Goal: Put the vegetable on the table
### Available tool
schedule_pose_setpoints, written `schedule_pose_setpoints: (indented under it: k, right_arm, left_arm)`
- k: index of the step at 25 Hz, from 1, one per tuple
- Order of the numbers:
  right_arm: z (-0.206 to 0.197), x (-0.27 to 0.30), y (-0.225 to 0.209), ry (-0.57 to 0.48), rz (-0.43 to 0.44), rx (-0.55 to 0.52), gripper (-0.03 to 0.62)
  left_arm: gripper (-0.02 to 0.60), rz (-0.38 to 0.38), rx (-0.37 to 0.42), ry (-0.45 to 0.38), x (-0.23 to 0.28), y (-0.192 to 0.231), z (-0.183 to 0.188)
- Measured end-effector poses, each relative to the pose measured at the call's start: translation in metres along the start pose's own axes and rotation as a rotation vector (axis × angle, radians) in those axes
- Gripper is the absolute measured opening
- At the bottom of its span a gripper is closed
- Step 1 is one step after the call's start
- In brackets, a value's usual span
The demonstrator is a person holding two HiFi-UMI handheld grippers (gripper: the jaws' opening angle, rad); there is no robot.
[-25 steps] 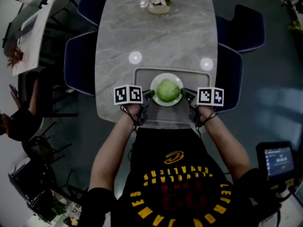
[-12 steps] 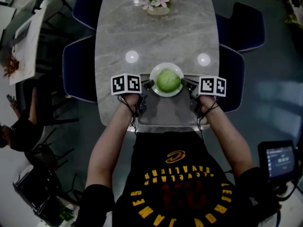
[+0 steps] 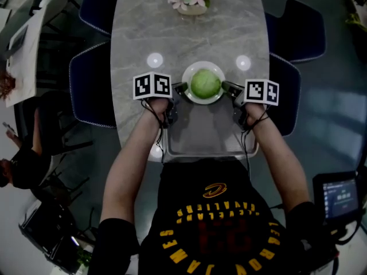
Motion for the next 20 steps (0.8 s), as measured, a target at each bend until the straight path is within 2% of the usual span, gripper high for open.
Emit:
schedule_pose_setpoints:
  k: [8,20]
  right_arm:
    - [0.049,0.046,-0.025,-0.008,0.009,-0.007,0.035]
    - [0.053,0.056,-0.036,0.009,-0.029,0.024,0.035]
  left_arm:
    - [0.038,0.019,0.011,-0.002,0.046,0.016,0.053]
    - [0.038,0.03,0.0,0.031,0.058,0.021,0.059]
Point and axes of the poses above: the fingertips, and each gripper's own axes: x forward along the fingers, y to its left, z out of its top, the point moved 2 cm from there along -x, backward along the fingers, and after that the axes turned 7 degrees about -y, right-handed, at the moved point
